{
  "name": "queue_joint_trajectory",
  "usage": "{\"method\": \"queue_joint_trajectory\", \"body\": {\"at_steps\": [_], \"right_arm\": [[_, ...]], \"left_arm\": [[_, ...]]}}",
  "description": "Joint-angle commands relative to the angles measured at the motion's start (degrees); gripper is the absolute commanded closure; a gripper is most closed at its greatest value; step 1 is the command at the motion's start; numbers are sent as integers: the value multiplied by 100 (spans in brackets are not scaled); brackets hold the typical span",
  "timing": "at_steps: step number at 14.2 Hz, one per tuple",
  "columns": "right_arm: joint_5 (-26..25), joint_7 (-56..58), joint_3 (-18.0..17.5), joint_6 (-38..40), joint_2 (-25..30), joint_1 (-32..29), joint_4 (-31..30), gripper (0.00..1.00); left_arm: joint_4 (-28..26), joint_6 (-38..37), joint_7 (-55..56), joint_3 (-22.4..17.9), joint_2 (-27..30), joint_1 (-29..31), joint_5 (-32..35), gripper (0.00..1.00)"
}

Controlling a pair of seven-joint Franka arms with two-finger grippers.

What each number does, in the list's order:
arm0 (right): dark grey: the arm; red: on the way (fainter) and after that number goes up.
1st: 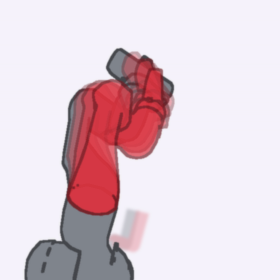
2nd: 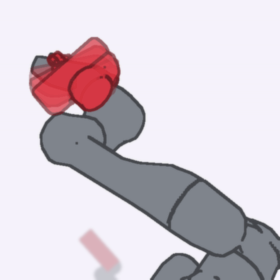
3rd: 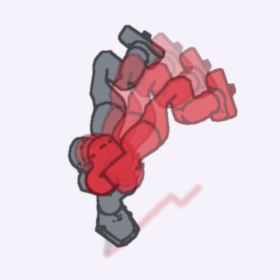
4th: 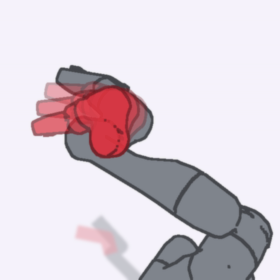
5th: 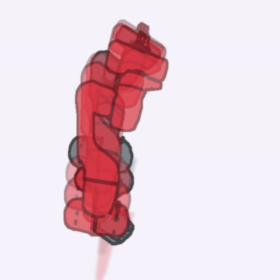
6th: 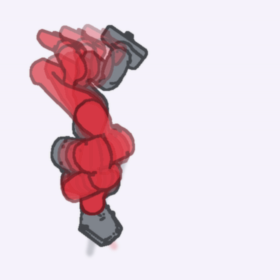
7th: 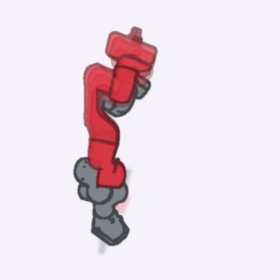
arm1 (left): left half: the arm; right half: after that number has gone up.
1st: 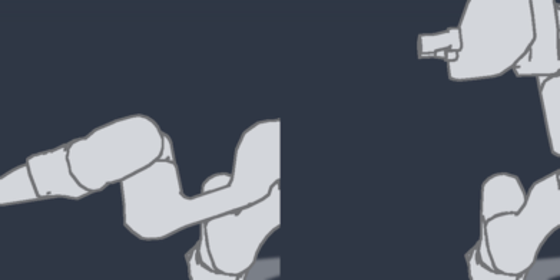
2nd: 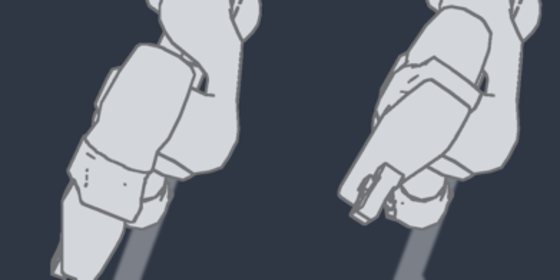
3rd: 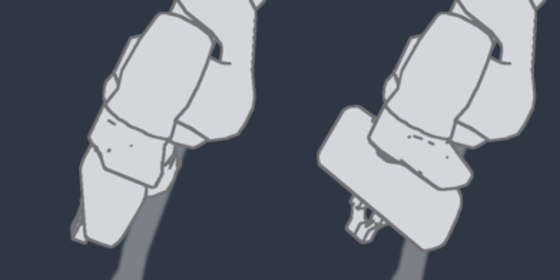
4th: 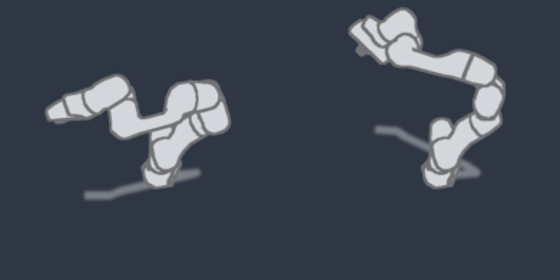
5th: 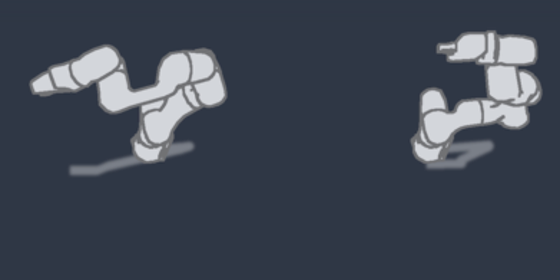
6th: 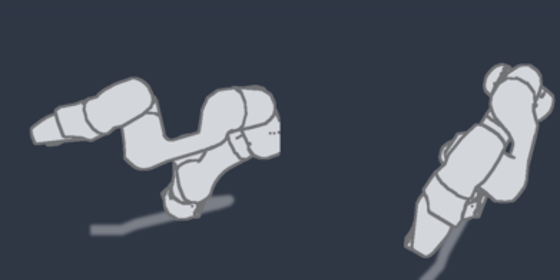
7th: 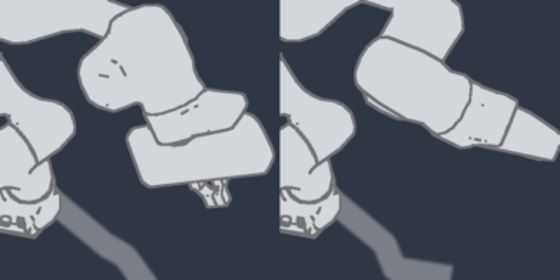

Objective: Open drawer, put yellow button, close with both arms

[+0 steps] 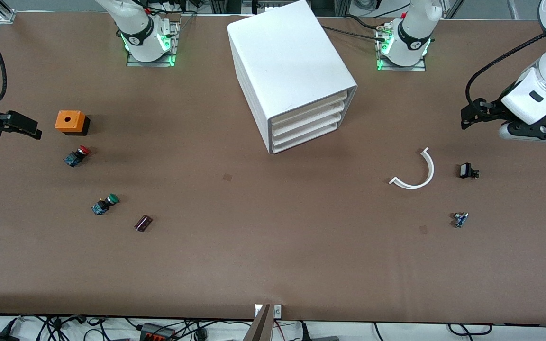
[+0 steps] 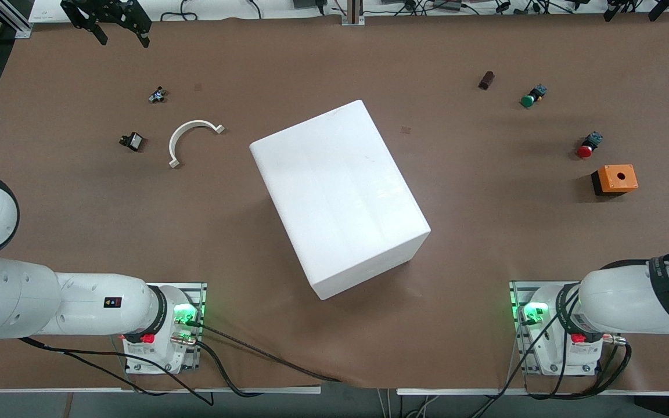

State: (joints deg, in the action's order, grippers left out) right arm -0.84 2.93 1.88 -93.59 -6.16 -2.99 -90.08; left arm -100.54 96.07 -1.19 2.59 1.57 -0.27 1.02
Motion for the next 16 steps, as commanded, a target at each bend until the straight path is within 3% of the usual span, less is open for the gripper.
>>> {"method": "queue_joint_trajectory", "body": {"at_steps": [1, 16], "right_arm": [[-65, -30, -74, -71, 115, -26, -133, 0], [-74, 32, -74, -89, 124, 1, -133, 0]], "left_arm": [[122, -168, -56, -66, 10, -35, -93, 0], [122, -247, -56, -4, 28, -35, -84, 0]]}}
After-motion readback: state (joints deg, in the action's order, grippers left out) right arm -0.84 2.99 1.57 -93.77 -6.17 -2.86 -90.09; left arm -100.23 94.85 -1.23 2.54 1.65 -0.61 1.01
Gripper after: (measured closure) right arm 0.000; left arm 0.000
